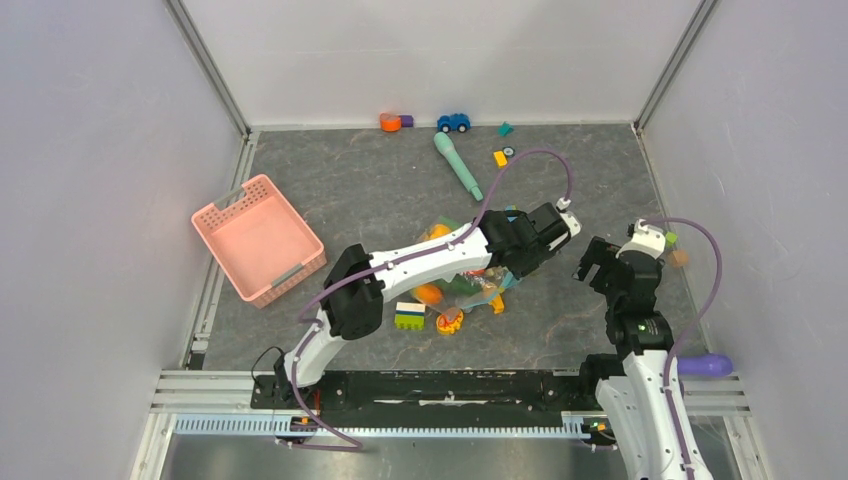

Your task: Place the food in the zip-top bag and seal the zipper

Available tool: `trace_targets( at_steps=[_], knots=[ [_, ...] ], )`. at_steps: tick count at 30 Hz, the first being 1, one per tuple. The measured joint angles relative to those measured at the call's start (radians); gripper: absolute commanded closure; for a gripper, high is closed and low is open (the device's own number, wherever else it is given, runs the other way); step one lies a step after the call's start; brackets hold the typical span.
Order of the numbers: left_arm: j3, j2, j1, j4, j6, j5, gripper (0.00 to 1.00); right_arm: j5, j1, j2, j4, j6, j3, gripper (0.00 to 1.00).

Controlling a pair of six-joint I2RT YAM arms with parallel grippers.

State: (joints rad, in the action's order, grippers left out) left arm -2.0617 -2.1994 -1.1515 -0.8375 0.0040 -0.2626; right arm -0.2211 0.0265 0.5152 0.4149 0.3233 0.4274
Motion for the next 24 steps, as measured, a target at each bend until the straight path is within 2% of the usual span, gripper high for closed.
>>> trace_targets(
  at_steps=[2,6,13,19,20,22,24],
  knots=[
    [-0.003,0.000,-0.001,-0.003,0.004,-0.024,0.52,0.011,0.000,0.010,-0.005,-0.004,0.000,0.02],
    [-0.026,-0.016,-0.001,-0.006,0.005,-0.068,0.55,0.023,0.000,0.015,-0.011,-0.010,0.000,0.02],
    [-0.055,-0.073,-0.001,0.009,0.005,-0.105,0.45,0.036,0.000,0.010,-0.016,-0.016,0.000,0.02],
    [-0.068,-0.116,-0.001,0.034,0.005,-0.116,0.48,0.040,0.000,0.003,-0.018,-0.021,0.000,0.02],
    [-0.072,-0.124,-0.001,0.038,0.005,-0.125,0.52,0.040,0.000,0.003,-0.018,-0.022,0.000,0.02],
    [-0.077,-0.138,-0.001,0.048,0.005,-0.142,0.71,0.041,0.000,0.001,-0.018,-0.023,0.000,0.02],
    [-0.084,-0.151,-0.001,0.055,0.009,-0.165,0.97,0.041,0.000,-0.002,-0.019,-0.024,0.000,0.02]
  ],
)
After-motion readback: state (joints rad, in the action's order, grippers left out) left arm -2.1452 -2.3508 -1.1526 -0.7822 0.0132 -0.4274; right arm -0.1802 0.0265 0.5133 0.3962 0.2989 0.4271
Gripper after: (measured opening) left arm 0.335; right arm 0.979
